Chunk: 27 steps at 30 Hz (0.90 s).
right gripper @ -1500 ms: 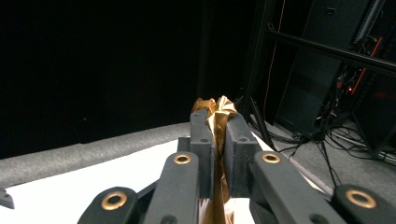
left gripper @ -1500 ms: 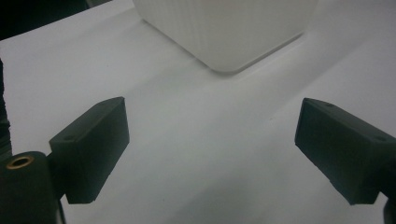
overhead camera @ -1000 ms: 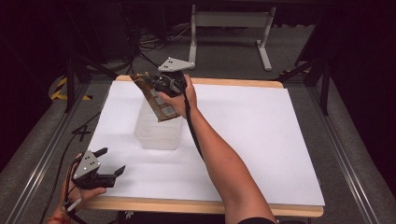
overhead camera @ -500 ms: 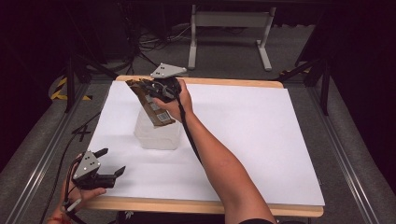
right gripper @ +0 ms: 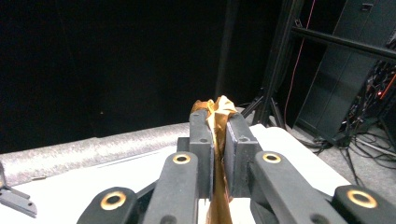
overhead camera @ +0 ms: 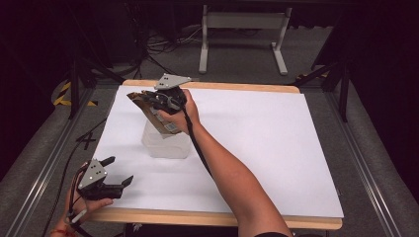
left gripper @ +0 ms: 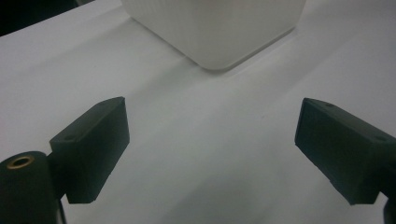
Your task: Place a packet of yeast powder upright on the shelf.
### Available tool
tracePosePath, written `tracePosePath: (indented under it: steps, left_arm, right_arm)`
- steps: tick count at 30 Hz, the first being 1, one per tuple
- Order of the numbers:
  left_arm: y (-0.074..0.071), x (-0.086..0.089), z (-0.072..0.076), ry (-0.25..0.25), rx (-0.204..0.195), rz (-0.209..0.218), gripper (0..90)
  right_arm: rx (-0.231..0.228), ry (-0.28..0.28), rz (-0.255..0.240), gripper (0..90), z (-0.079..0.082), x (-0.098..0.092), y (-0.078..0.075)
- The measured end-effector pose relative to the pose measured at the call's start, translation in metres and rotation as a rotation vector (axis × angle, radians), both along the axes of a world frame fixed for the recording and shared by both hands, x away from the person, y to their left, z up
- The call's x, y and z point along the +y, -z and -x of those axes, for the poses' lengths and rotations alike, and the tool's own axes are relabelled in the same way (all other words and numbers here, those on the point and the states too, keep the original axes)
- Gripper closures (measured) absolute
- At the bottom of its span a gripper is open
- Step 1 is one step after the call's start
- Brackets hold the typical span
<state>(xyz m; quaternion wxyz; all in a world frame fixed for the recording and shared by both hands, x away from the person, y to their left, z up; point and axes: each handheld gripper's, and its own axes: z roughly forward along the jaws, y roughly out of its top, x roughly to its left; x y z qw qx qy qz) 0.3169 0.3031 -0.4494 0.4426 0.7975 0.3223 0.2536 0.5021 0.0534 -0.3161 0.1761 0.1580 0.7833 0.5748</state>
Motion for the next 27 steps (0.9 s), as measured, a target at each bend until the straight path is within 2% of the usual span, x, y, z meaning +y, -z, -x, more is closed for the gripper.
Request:
tracePosePath:
  steps: [4, 8, 10, 13, 14, 16, 18, 20, 23, 26, 27]
  left_arm:
    - [0.000, 0.002, 0.000, -0.003, 0.001, 0.002, 10.8]
    - [0.000, 0.001, 0.000, -0.003, 0.002, 0.001, 10.8]
    - [0.000, 0.001, 0.001, -0.007, -0.004, 0.006, 10.8]
    - [0.000, 0.000, 0.001, -0.009, -0.001, -0.003, 10.8]
    - [0.000, -0.001, 0.000, -0.007, -0.004, -0.006, 10.8]
    - [0.000, -0.002, 0.000, -0.004, -0.002, -0.006, 10.8]
    - [0.001, -0.003, -0.002, -0.003, 0.000, -0.016, 10.8]
    - [0.001, -0.003, -0.002, -0.003, 0.001, -0.015, 10.8]
    - [0.001, -0.002, -0.001, -0.006, 0.000, -0.009, 10.8]
    - [0.000, -0.002, 0.001, -0.007, -0.007, -0.005, 10.7]
    - [0.000, -0.001, 0.000, -0.007, -0.009, -0.006, 10.7]
  right_arm:
    - [0.006, 0.002, -0.014, 83.5, -0.001, 0.000, -0.001]
    - [0.001, 0.002, 0.003, 83.0, 0.001, -0.009, 0.004]
    - [0.015, -0.009, 0.001, 82.7, 0.002, -0.016, 0.008]
    - [0.012, 0.005, 0.014, 82.1, 0.003, -0.024, 0.013]
    - [0.029, -0.008, 0.006, 81.8, 0.003, -0.027, 0.015]
    - [0.017, -0.005, 0.030, 81.7, 0.005, -0.032, 0.019]
    - [0.026, -0.019, 0.028, 81.6, 0.007, -0.036, 0.021]
    - [-0.001, -0.014, 0.060, 81.6, 0.011, -0.039, 0.022]
    - [-0.002, -0.011, 0.070, 81.6, 0.013, -0.043, 0.024]
    - [0.022, -0.010, 0.047, 82.0, 0.015, -0.049, 0.026]
    - [0.010, -0.007, 0.058, 82.0, 0.015, -0.050, 0.027]
